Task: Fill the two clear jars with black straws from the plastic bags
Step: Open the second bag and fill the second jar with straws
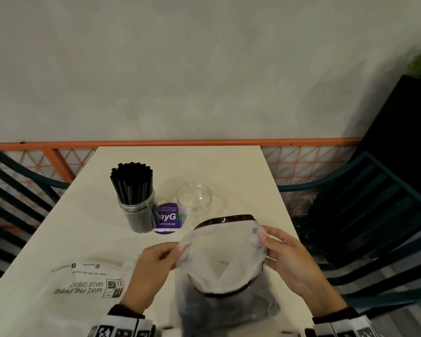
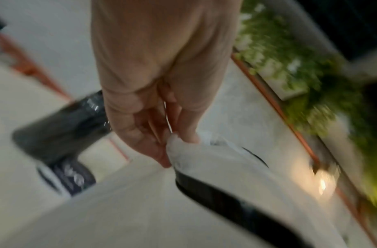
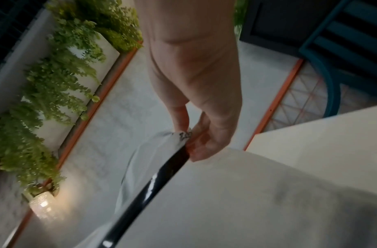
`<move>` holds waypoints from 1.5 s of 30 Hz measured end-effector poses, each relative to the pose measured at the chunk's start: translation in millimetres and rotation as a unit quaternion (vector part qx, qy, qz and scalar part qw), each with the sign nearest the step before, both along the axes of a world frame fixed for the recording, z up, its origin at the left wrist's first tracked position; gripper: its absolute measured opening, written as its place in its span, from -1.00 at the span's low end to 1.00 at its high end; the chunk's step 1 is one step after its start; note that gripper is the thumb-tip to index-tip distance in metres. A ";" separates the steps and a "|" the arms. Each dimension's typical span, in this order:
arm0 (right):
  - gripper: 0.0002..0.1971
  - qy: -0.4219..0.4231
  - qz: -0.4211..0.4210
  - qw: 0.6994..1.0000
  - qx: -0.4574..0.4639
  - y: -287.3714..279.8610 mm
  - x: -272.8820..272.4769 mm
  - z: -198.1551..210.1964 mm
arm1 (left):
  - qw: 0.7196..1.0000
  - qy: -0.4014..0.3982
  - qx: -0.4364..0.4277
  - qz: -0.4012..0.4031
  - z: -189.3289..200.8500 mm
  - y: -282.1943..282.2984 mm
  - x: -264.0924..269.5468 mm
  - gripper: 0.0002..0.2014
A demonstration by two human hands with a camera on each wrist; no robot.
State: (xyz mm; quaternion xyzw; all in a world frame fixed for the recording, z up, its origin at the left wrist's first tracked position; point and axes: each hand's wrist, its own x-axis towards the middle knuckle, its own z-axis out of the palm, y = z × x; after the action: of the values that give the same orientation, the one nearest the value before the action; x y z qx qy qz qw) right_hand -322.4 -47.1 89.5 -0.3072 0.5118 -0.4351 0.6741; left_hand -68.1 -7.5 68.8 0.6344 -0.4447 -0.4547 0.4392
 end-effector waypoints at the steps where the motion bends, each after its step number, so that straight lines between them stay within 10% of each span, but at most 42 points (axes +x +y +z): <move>1: -0.74 -0.007 0.022 1.000 0.015 0.1 3.3 -1.4 | 0.995 0.095 0.034 -0.011 0.1 -0.9 -1.2 -0.78; 5: -0.56 -0.113 0.072 0.988 0.079 -0.5 3.7 1.4 | 0.918 0.373 0.124 -0.045 12.8 -2.2 -1.1 -0.85; 10: -0.30 -0.264 0.029 0.958 0.103 -4.2 -10.3 3.9 | 0.815 0.567 0.072 -0.091 17.8 -5.9 8.3 -0.48; 15: -0.49 -0.280 0.051 0.954 0.096 -1.3 -10.0 9.0 | 0.835 0.545 0.072 -0.016 22.0 -3.3 6.9 -0.38; 18: -0.77 -0.187 0.030 0.981 0.030 4.5 -10.6 20.6 | 0.892 0.444 0.054 -0.058 29.5 2.9 6.9 -0.32; 20: -0.57 -0.028 0.065 0.996 -0.048 7.9 -10.1 19.6 | 0.936 0.344 0.042 -0.060 30.8 6.8 6.5 -0.28; 23: -0.51 0.239 0.073 0.955 -0.163 6.0 -6.7 13.9 | 0.991 0.132 0.007 0.007 30.9 6.2 3.6 -0.60; 26: -0.64 0.310 0.000 0.926 -0.215 0.5 -6.9 14.0 | 0.989 -0.102 -0.025 0.105 30.9 1.4 10.8 -0.78; 30: -0.88 0.361 -0.040 0.902 -0.233 0.8 -8.9 11.7 | 0.985 -0.130 -0.025 0.112 32.0 1.6 17.6 -0.97; 38: -0.78 0.066 0.078 0.993 -0.061 1.9 3.1 -1.6 | 0.981 0.178 0.068 0.039 35.9 2.5 -1.4 -0.82; 45: -0.31 -0.247 0.078 0.961 0.091 -3.6 -18.1 9.6 | 0.872 0.476 0.112 -0.009 25.4 8.9 18.3 -0.52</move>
State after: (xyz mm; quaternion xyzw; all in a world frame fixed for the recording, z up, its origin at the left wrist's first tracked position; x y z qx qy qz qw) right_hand -340.5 -50.6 99.1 -0.1659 0.3413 -0.3952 0.8366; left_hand -49.9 1.4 94.2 0.3819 -0.1335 -0.7528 0.5193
